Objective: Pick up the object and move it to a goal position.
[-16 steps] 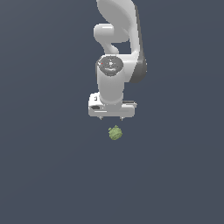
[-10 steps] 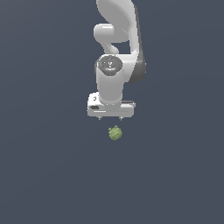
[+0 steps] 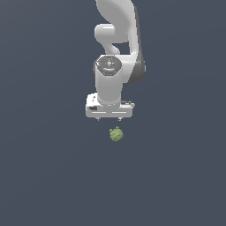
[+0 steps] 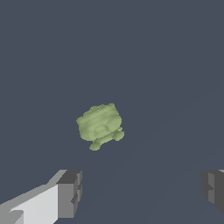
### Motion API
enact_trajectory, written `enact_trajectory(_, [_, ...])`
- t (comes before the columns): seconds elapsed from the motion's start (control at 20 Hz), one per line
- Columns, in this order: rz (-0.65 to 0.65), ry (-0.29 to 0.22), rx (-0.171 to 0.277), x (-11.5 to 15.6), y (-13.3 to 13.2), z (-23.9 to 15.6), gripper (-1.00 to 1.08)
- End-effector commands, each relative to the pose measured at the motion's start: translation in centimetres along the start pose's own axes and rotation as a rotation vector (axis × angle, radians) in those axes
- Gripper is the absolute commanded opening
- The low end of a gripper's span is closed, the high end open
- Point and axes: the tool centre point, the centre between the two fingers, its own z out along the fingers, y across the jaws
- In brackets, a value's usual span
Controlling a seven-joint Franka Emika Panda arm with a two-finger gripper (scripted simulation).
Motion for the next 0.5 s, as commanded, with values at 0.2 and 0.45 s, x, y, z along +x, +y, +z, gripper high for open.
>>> enact_trajectory(0.2, [0.043,0.002,0.003,0.1,-0.2,0.25,1.0])
enact_trajectory(0.45, [0.115,0.006,0.007,0.27,-0.49,0.67,1.0])
